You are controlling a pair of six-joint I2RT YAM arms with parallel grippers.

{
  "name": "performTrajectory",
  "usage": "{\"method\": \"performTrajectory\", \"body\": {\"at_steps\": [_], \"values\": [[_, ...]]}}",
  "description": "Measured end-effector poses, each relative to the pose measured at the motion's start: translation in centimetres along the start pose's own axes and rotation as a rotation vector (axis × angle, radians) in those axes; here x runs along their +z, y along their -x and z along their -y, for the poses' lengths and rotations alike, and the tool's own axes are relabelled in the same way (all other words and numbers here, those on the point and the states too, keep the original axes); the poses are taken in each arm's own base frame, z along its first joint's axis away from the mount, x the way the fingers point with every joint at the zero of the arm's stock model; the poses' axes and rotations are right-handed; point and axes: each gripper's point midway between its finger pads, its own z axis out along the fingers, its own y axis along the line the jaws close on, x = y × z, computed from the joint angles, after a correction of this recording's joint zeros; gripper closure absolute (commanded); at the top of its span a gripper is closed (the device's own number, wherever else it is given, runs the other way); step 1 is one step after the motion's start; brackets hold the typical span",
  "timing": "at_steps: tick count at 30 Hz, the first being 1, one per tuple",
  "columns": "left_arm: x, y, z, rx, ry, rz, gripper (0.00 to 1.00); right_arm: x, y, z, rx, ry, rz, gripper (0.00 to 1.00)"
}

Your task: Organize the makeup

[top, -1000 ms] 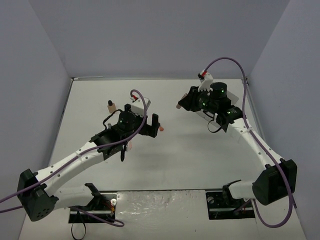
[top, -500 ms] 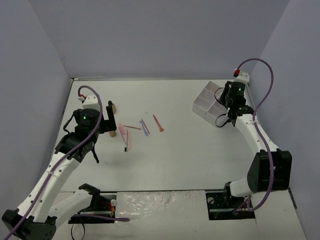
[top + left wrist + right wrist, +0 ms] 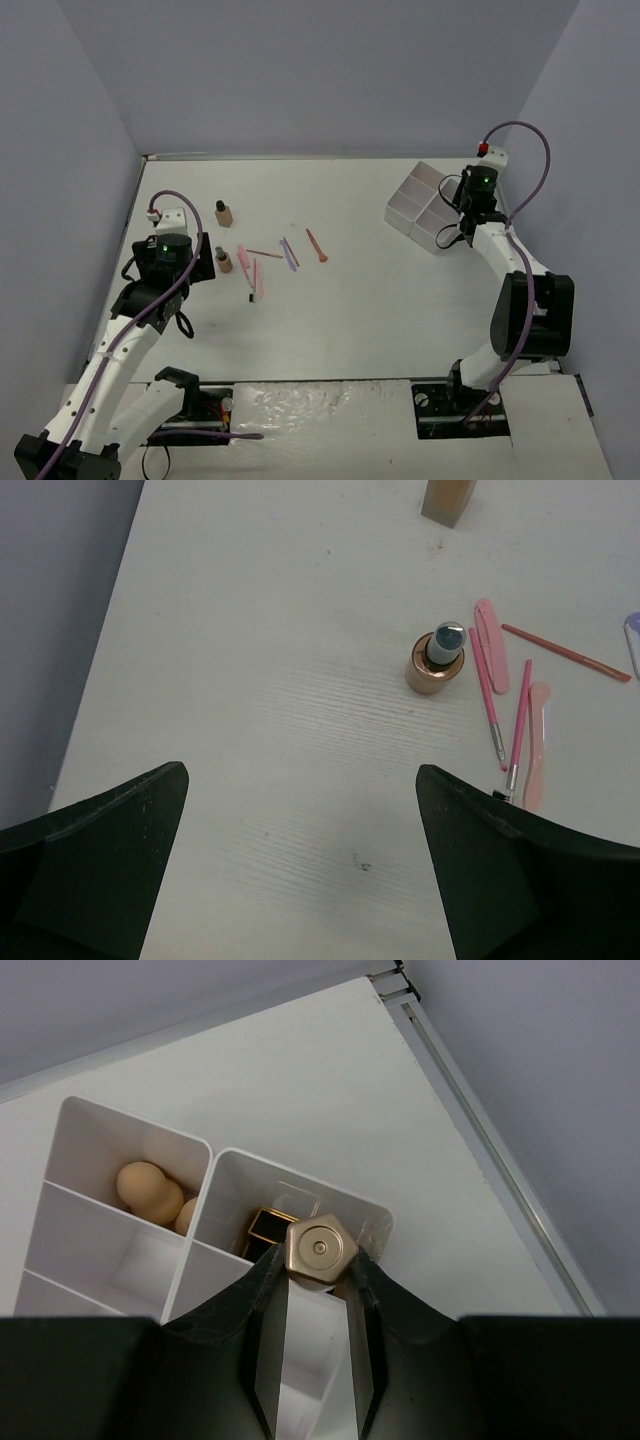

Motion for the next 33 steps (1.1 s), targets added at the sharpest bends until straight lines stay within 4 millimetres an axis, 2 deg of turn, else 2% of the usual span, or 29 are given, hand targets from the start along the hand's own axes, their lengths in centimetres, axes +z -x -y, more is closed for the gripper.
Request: {"method": "performTrajectory", "body": {"at_steps": [3,6,9,16,19,26,29,33], "values": [[-0.3,0.4,-0.3,-0.010,0.006,0.021,0.03,0.5,-1.1,0.3,-0.018,-0.005,-0.010,0.98],[-0.8,0.8,-0.6,-0.023,0.011,0.047,0.03,1.1,-1.9,0.3,-0.032,-0.008,-0.017,0.91],[-1.1,1.2,-0.9,-0.034,0.015,0.070,0.03,1.4,-2.1,0.3,-0.044,-0.009,-0.016,0.73],[-1.1,1.3,-0.9,-0.035,0.016,0.074,0.03,1.7,-2.2,0.4,-0.063,-0.009,-0.013,0.65],[-1.1,1.2,-0.9,-0.033,0.017,0.072,0.03,1.7,-2.4,0.4,-0.074,-0.009,-0.016,0.53],[-1.0,1.2,-0.9,-0.031,0.017,0.070,0.03,1.4,-2.4,-0.1,-0.091,0.007,-0.045,0.33],[-1.0,1.1,-0.9,-0.031,0.016,0.070,0.03,0.4,-1.5,-2.4,-0.108,0.066,-0.051,0.29],[-0.9,1.1,-0.8,-0.028,0.016,0.066,0.03,-2.6,0.8,-8.5,-0.142,0.227,-0.026,0.28]]}}
